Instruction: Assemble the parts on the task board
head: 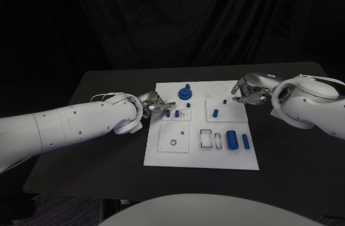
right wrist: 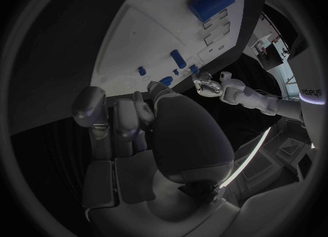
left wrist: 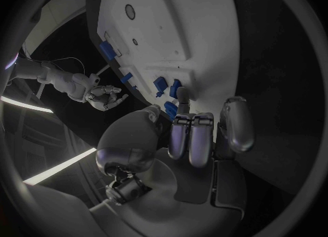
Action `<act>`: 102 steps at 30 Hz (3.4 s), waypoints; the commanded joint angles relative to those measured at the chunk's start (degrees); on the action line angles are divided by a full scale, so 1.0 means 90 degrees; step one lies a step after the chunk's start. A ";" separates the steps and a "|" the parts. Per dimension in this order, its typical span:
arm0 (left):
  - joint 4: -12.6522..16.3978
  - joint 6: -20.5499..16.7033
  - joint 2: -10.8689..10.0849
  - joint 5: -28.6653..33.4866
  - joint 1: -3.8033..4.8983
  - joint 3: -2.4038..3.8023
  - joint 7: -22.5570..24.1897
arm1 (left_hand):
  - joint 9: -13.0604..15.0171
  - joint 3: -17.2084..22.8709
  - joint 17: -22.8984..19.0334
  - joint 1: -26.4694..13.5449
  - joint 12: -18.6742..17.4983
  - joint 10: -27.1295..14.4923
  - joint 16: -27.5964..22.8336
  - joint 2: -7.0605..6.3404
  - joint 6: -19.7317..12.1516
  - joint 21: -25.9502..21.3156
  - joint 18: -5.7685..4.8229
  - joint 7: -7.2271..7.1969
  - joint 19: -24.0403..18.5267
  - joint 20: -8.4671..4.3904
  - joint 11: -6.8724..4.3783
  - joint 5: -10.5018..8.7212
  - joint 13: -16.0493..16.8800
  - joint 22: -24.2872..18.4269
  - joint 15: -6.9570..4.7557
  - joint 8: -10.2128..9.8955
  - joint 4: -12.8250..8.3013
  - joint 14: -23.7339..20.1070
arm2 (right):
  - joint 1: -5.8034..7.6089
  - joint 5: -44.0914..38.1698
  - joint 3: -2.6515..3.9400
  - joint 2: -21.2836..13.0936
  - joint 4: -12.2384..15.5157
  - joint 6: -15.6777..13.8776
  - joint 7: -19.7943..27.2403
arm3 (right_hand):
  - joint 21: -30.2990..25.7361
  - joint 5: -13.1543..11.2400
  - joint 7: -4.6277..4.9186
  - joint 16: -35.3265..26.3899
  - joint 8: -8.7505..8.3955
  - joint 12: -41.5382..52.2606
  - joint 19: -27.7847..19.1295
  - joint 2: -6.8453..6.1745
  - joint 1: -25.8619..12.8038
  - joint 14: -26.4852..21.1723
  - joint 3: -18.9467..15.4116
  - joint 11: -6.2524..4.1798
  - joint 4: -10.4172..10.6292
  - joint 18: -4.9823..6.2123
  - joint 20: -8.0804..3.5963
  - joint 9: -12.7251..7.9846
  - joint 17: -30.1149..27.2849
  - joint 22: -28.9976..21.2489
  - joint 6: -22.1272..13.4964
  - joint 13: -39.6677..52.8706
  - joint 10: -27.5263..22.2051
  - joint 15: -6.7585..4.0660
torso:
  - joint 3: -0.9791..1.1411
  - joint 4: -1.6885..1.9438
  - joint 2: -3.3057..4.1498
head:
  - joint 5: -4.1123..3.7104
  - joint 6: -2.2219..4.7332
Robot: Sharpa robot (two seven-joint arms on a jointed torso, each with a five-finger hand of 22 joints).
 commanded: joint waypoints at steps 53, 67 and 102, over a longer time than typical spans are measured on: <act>-0.0936 0.3616 0.0812 0.0525 0.1166 0.0009 -0.2072 | -0.0286 0.0205 0.1675 0.1984 0.0022 0.0664 0.0041 -0.0438 -0.0649 -0.0012 -0.0061 0.0036 0.0151 0.0000 -0.0029 0.0356 0.1671 0.0721 -0.0005 0.0463 -0.0443 0.0662 | -0.0019 -0.0014 0.0004 0.0092 -0.0052 0.0211 -0.0256 | -0.0176 0.0093 0.0021 -0.0162 0.0042 -0.0130 -0.0084 0.0046 0.0023 -0.0081 0.0045 0.0009 0.0024 0.0156 0.0009 0.0011 -0.0147 0.0701 0.0062 -0.0136 -0.0101 0.0001 | -0.0013 -0.0008 0.0024 | 0.0076 -0.0001; -0.1115 0.3567 0.0952 0.0600 0.1153 0.0005 -0.1962 | -0.0332 0.0158 0.1675 0.1753 0.0022 0.0664 0.0041 -0.0430 -0.0568 -0.0045 -0.0054 0.0066 0.0147 0.0020 -0.0003 0.0172 0.1671 0.0726 0.0016 0.0310 -0.0322 0.0662 | -0.0019 -0.0014 0.0004 0.0078 -0.0032 0.0216 -0.0253 | -0.0199 0.0098 0.0020 -0.0178 0.0044 -0.0149 -0.0091 0.0051 0.0021 -0.0090 0.0050 0.0009 0.0025 0.0159 0.0010 0.0011 -0.0162 0.0695 0.0062 -0.0160 -0.0118 0.0001 | -0.0010 0.0009 0.0006 | 0.0064 -0.0001; -0.1243 0.3332 0.1142 0.0605 0.1014 0.0005 -0.1648 | -0.0305 0.0193 0.1675 0.1778 0.0022 0.0664 0.0041 -0.0375 -0.0495 -0.0092 -0.0044 0.0051 0.0124 0.0032 -0.0006 0.0250 0.1671 0.0729 0.0022 0.0219 -0.0381 0.0662 | -0.0019 -0.0014 0.0004 0.0067 -0.0003 0.0228 -0.0268 | -0.0235 0.0113 0.0018 -0.0202 0.0048 -0.0173 -0.0102 0.0075 0.0033 -0.0102 0.0075 0.0011 0.0017 0.0165 0.0011 0.0010 -0.0182 0.0687 0.0062 -0.0188 -0.0134 0.0001 | 0.0001 0.0002 -0.0001 | 0.0019 -0.0001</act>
